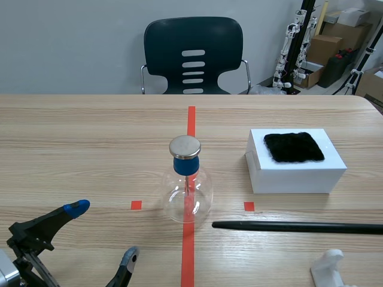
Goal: Do the electroscope experiment. put the rod down on the box
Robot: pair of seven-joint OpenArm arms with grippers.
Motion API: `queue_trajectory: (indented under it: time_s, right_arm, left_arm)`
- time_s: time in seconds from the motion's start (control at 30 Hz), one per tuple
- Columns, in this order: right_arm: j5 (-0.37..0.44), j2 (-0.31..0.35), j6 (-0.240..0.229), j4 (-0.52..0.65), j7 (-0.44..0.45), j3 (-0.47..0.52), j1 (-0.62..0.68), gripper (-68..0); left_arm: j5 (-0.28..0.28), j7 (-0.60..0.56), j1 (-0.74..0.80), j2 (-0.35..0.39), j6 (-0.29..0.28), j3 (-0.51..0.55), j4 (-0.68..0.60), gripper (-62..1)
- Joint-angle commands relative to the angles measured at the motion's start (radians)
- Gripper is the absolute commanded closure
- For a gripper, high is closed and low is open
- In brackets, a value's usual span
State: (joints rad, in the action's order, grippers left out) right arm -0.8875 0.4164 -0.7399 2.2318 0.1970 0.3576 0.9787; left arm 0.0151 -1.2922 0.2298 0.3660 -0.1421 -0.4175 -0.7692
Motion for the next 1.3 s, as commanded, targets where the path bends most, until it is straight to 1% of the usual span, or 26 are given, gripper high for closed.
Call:
queue_trajectory:
  time_s: [0.0,0.13,0.23,0.3,0.33,0.4,0.5,0.6,0.73,0.83,0.93,0.97,1.03,1.2,1.27]
  right_arm:
    - [0.01,0.007,-0.006,0.006,0.001,-0.01,-0.018,-1.1]
    - [0.011,0.03,-0.006,0.006,-0.042,-0.047,-0.046,-1.1]
    - [0.029,0.046,-0.006,0.006,-0.1,-0.076,-0.076,-1.1]
    - [0.028,0.059,-0.006,0.006,-0.103,-0.102,-0.098,-1.1]
    - [0.029,0.068,-0.006,0.005,-0.12,-0.118,-0.103,-1.1]
    - [0.029,0.088,-0.006,0.003,-0.18,-0.152,-0.104,-1.1]
    - [0.073,0.117,-0.006,-0.002,-0.227,-0.206,-0.114,-1.1]
    - [0.092,0.16,-0.006,-0.008,-0.289,-0.274,-0.116,-1.1]
    - [0.155,0.238,-0.006,-0.01,-0.428,-0.386,-0.148,-1.1]
    - [0.229,0.307,-0.006,-0.017,-0.517,-0.457,-0.165,-1.1]
    - [0.315,0.389,-0.006,-0.019,-0.539,-0.497,-0.168,-1.1]
    - [0.354,0.411,0.003,-0.019,-0.539,-0.5,-0.178,-1.1]
    - [0.44,0.44,0.003,-0.019,-0.558,-0.501,-0.202,-1.1]
    - [0.692,0.494,0.003,-0.022,-0.657,-0.501,-0.274,-1.1]
    - [0.766,0.509,0.003,-0.029,-0.682,-0.502,-0.295,-1.1]
  left_arm:
    - [-0.005,-0.021,0.002,0.0,-0.002,0.003,-0.014,-62.3]
    - [-0.005,-0.021,0.002,0.0,-0.002,0.003,-0.014,-62.3]
    - [-0.004,-0.021,0.002,0.0,-0.002,0.003,-0.014,-62.3]
    - [-0.005,-0.021,0.002,0.0,-0.002,0.003,-0.014,-62.3]
    - [-0.005,-0.021,0.002,0.0,-0.002,0.003,-0.014,-62.3]
    - [-0.005,-0.021,0.002,0.0,-0.002,0.003,-0.014,-62.3]
    - [-0.005,-0.021,0.002,0.0,-0.002,0.003,-0.014,-62.3]
    - [-0.005,-0.021,0.002,0.0,-0.002,0.003,-0.014,-62.3]
    - [-0.005,-0.021,0.002,0.0,-0.002,0.003,-0.014,-62.3]
    - [-0.004,-0.021,0.002,0.0,-0.002,0.003,-0.014,-62.3]
    - [-0.005,-0.021,0.002,0.0,-0.002,0.003,-0.014,-62.3]
    - [-0.005,-0.021,0.002,0.0,-0.002,0.003,-0.014,-62.3]
    - [-0.005,-0.021,0.002,0.0,-0.002,0.003,-0.014,-62.3]
    - [-0.005,-0.021,0.002,0.0,-0.002,0.003,-0.014,-62.3]
    - [-0.005,-0.021,0.002,0.0,-0.002,0.003,-0.014,-62.3]
